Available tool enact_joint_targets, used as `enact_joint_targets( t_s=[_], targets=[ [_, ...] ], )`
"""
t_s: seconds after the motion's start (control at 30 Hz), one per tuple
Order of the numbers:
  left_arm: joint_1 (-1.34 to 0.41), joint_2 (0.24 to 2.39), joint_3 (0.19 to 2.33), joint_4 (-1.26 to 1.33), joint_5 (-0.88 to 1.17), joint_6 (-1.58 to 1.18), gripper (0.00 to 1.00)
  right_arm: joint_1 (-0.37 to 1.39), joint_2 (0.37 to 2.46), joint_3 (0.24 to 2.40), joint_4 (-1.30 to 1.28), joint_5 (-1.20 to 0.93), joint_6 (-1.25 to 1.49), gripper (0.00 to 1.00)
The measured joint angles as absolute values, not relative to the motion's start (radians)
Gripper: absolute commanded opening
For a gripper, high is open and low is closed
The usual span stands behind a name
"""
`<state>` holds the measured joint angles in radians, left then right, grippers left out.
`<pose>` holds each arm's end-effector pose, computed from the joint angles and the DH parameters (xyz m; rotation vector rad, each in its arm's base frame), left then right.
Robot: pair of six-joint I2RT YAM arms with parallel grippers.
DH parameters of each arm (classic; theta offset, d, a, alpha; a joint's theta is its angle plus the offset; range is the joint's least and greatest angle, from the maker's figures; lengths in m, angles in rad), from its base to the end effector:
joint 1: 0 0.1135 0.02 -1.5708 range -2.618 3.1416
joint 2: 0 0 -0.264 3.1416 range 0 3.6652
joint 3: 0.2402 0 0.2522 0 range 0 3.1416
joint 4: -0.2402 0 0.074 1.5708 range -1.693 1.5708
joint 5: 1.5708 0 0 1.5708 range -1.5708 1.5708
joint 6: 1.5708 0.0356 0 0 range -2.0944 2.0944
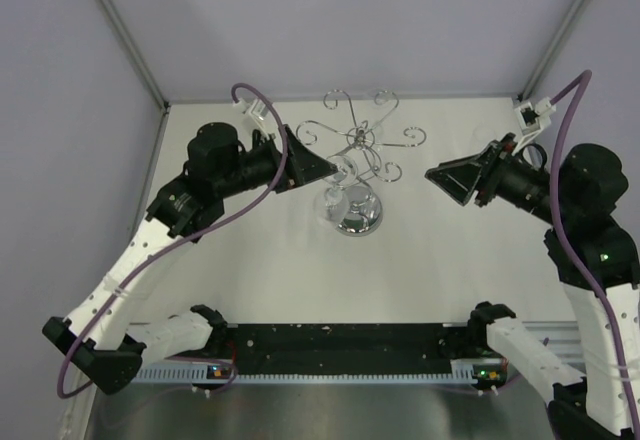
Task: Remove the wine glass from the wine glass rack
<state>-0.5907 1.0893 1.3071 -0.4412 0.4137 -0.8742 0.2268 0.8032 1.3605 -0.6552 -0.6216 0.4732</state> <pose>0.1813 -0.1388 0.4354 0.0488 2.0115 -1.3689 0.1077 0.0461 0.4739 -0.2805 1.7366 1.0347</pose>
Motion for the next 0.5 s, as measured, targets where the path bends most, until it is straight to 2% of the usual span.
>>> enact_joint_targets(
  t_s=[0.5],
  targets=[
    [-0.593,1.102,1.308,-0.427,0.428,-0.888,0.74,0.227,0.797,1.348,-0.654,-0.616,0.472,0.52]
  ],
)
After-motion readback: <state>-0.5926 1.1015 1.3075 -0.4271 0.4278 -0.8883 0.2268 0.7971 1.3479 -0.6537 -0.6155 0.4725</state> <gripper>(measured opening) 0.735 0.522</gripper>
